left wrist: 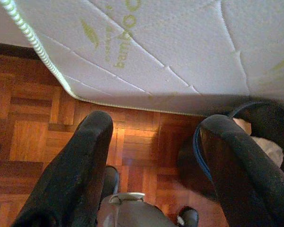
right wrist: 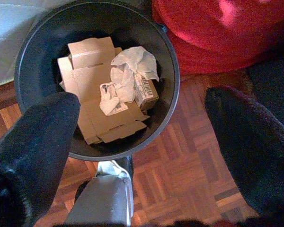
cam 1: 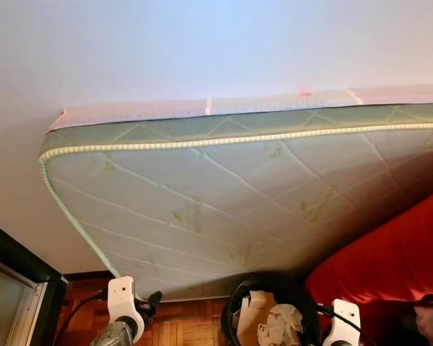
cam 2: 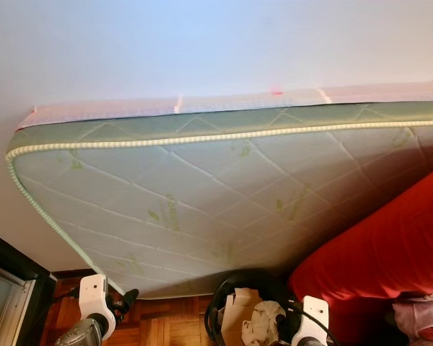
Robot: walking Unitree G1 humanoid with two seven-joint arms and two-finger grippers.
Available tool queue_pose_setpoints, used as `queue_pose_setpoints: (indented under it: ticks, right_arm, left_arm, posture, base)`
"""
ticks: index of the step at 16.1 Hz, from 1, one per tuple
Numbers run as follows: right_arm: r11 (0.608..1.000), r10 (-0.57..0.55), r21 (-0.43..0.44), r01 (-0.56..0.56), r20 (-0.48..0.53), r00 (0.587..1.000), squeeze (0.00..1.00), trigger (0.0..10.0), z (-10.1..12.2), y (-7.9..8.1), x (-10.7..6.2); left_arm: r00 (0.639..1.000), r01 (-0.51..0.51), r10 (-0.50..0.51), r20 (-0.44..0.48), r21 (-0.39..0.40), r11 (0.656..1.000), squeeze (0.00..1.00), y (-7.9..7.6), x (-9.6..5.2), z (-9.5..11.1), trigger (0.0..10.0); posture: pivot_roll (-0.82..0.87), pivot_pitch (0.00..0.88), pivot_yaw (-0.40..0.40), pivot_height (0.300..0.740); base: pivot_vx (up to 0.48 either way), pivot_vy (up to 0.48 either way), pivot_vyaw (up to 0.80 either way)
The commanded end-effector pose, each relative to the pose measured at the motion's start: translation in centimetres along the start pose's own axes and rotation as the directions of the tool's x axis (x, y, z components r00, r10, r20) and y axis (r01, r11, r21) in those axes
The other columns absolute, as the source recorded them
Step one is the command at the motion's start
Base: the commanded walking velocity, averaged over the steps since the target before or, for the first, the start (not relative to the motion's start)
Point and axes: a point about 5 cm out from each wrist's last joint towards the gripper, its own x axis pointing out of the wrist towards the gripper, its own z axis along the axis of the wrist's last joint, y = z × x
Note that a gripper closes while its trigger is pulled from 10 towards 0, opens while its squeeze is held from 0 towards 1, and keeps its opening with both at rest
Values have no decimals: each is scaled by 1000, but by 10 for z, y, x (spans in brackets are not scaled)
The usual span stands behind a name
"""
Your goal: Clean up the room
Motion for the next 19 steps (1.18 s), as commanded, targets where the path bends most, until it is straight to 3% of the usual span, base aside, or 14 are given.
queue_pose_setpoints:
  ticks: [1, 10, 19]
  right_arm:
    - [1000, -7, 8, 7, -15, 1000, 0, 10000, -8, -1, -2]
    - [999, -13, 43, 13, 5, 1000, 0, 10000, -6, -1, -2]
    - [999, -9, 49, 9, 1, 1000, 0, 10000, -6, 0, -1]
  left_arm:
    - [999, 2, -1, -33, 13, 1000, 0, 1, -3, -10, 10000]
    - [999, 21, -20, -40, 29, 999, 0, -4, -5, -16, 10000]
    - [999, 23, -22, -39, 39, 999, 0, -3, -5, -16, 10000]
  posture:
    - [68, 161, -28, 740]
    - [68, 194, -36, 740]
    - [69, 201, -35, 740]
  base:
    - [0, 274, 0]
    - [0, 258, 0]
    - [0, 0, -775]
